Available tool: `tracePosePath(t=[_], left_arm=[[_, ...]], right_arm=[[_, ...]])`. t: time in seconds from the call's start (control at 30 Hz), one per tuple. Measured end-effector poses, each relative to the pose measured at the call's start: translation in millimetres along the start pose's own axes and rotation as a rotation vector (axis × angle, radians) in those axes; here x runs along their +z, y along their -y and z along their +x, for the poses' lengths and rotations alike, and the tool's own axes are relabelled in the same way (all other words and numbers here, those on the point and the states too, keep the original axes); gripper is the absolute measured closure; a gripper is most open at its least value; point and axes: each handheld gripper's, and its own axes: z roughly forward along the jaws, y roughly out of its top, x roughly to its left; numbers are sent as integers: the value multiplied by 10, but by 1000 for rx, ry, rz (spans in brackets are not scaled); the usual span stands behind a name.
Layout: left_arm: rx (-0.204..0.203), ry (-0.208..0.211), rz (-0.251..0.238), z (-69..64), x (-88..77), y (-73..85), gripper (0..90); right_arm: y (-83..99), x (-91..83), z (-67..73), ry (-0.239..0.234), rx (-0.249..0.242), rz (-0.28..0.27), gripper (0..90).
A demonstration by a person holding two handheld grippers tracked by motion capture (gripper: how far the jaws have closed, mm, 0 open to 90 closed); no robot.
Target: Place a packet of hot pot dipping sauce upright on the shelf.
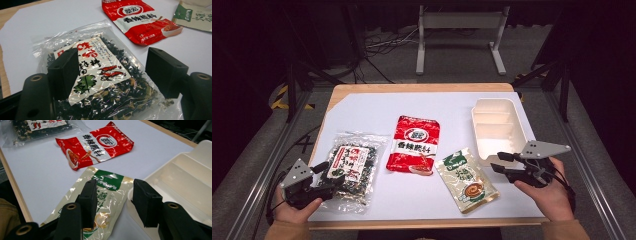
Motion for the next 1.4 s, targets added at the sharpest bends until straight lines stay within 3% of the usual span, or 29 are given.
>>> tracePosePath(t=[0.17,0.3,0.53,0.67,1.07,1.23,1.4], left_arm=[[6,4,6,-11,22,-5,278],[14,8,7,-19,37,-12,278],[15,11,10,-17,49,-11,279],[9,12,14,-6,43,-6,280],[9,7,19,-8,32,16,280],[2,-1,20,4,0,45,279],[-8,-10,20,8,-43,76,279]], right_arm=[[-178,120,4,-53,-27,30,498],[-278,208,-16,-61,-47,29,468],[-392,347,-57,-77,-28,12,446],[-508,478,-100,-93,-20,64,416],[-642,753,-155,-101,-6,122,401],[-692,909,-212,-79,-1,187,432],[-693,1099,-260,-91,24,254,409]])
